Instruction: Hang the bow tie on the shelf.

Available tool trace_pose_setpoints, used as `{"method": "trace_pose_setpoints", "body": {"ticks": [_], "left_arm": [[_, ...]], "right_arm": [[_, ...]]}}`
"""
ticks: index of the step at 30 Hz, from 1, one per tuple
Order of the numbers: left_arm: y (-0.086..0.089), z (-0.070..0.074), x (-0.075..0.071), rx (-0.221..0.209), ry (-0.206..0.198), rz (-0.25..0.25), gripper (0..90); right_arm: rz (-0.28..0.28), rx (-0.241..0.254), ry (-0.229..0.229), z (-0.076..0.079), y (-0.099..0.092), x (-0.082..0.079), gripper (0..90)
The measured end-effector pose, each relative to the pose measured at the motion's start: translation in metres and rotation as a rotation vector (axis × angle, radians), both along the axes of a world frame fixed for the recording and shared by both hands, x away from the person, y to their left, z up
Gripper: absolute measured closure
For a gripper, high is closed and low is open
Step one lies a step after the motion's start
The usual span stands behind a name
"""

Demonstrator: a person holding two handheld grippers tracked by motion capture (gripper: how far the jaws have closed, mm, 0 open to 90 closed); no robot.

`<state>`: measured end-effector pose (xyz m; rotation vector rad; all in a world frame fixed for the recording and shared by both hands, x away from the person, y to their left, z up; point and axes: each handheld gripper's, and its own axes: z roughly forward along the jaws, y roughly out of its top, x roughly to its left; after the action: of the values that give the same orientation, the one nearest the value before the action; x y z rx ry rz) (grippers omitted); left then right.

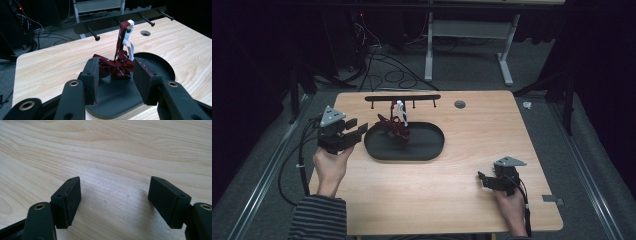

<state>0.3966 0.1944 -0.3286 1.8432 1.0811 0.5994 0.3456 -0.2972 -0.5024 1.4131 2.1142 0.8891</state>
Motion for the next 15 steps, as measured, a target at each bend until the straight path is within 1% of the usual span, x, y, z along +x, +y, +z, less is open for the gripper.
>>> {"method": "trace_pose_setpoints", "body": {"ticks": [3,7,15], "left_arm": [[0.004,-0.003,-0.001,-0.003,0.006,0.006,56.2],[0.008,-0.005,-0.005,-0.018,0.004,0.013,56.2],[0.011,-0.010,-0.009,-0.017,0.014,0.017,56.1]], "right_arm": [[-0.002,0.001,-0.001,0.000,0.000,0.000,28.1],[-0.002,0.000,0.000,0.000,0.000,0.000,28.0],[-0.003,0.000,-0.001,0.000,0.000,0.000,28.0]]}}
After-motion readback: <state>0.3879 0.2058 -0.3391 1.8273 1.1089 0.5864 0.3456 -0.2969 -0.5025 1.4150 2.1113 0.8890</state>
